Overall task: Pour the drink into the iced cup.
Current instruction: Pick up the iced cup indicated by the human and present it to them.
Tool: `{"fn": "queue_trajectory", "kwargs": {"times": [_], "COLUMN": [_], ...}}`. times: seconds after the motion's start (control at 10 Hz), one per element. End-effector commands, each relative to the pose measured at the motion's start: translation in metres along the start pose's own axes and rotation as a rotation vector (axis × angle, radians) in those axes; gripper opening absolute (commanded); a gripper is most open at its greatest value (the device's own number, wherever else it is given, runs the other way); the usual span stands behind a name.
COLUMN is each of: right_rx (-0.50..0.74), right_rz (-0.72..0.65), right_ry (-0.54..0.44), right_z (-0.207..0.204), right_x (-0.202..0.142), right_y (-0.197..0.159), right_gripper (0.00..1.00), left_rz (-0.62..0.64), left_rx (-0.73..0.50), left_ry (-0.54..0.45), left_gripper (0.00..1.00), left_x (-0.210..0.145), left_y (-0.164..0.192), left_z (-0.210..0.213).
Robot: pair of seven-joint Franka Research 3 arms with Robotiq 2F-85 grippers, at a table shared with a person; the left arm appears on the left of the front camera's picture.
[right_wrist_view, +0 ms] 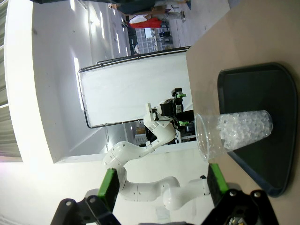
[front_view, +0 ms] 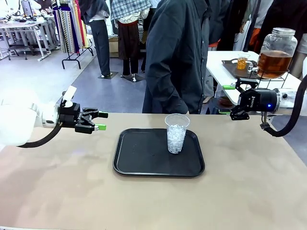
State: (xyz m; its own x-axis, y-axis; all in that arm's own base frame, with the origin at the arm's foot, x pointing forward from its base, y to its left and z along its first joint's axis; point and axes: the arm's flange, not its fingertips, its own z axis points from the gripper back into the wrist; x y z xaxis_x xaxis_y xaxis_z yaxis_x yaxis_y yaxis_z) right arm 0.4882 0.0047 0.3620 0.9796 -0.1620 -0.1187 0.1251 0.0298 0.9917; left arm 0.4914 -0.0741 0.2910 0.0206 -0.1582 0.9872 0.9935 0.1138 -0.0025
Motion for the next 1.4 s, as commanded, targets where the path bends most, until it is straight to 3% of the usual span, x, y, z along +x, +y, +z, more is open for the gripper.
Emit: {"fn": "queue_trajectory", "kwargs": {"times": [0.0,1.3], "right_rx": [-0.001,-0.001], "right_rz": [0.004,0.004], "right_ry": [-0.003,-0.003], "right_z": [0.0001,0.0001], "right_x": [0.0002,0.0002], "right_y": [0.0021,0.0021], "right_gripper": [1.0,1.0], "left_rz": [0.009,0.009], "left_rx": [0.003,0.003], "left_ry": [0.005,0.005], "left_gripper": [1.0,1.0], "left_x": [0.0023,0.0023], "left_y": [0.0011,0.0011], "left_z": [-0.0005,-0.0005]}}
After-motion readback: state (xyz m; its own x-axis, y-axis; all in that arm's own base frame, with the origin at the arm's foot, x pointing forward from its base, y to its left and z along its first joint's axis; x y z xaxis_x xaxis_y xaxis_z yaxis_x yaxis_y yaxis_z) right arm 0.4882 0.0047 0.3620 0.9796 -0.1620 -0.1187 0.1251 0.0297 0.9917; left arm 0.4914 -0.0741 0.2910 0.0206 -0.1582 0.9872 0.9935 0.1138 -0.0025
